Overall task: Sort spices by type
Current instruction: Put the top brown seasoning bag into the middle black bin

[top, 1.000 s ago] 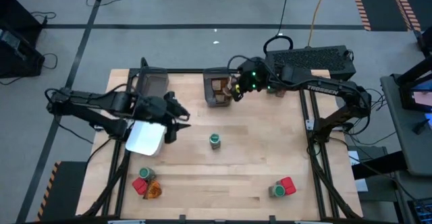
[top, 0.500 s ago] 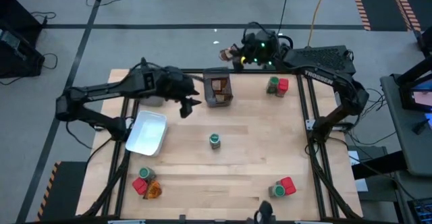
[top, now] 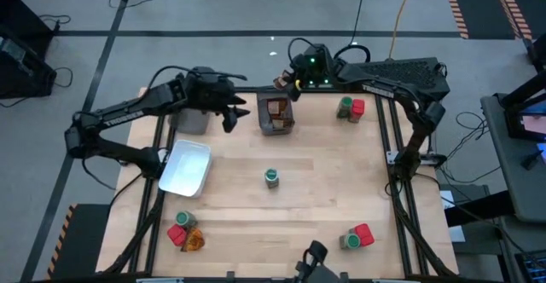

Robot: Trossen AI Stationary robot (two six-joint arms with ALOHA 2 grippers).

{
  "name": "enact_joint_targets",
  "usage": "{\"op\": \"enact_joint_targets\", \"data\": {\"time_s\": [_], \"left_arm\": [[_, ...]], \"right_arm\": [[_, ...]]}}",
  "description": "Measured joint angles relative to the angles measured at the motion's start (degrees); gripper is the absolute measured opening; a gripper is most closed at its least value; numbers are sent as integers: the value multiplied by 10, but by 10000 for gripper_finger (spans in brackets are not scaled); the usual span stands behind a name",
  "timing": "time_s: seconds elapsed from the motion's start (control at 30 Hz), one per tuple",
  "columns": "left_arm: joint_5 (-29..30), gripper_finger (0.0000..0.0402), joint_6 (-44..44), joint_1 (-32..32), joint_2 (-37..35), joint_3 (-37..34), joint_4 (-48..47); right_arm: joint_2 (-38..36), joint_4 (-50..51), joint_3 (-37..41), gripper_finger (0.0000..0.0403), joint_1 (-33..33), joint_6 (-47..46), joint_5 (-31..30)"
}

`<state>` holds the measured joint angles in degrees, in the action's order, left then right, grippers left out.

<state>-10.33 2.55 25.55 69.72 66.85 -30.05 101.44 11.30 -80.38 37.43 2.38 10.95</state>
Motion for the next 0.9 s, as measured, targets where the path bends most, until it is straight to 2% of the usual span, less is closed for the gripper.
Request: {"op": "enact_joint_targets", "data": {"time_s": [0.17, 0.3, 0.43, 0.67, 0.9], "left_arm": [[-2, 203, -20, 9, -22, 0, -10], [-32, 203, -31, 19, -45, -16, -1], [-43, 203, -16, 27, -76, -68, 27], [-62, 203, 46, 29, -125, -170, 147], [-64, 203, 77, 20, -144, -197, 164]], "right_arm": [[20, 0, 0, 0, -1, 25, -1], [37, 3, 0, 0, -11, 62, -1], [41, 2, 1, 0, -19, 88, -1], [46, 8, 0, 0, -29, 165, -6], [53, 28, 0, 0, -45, 190, -7]]}}
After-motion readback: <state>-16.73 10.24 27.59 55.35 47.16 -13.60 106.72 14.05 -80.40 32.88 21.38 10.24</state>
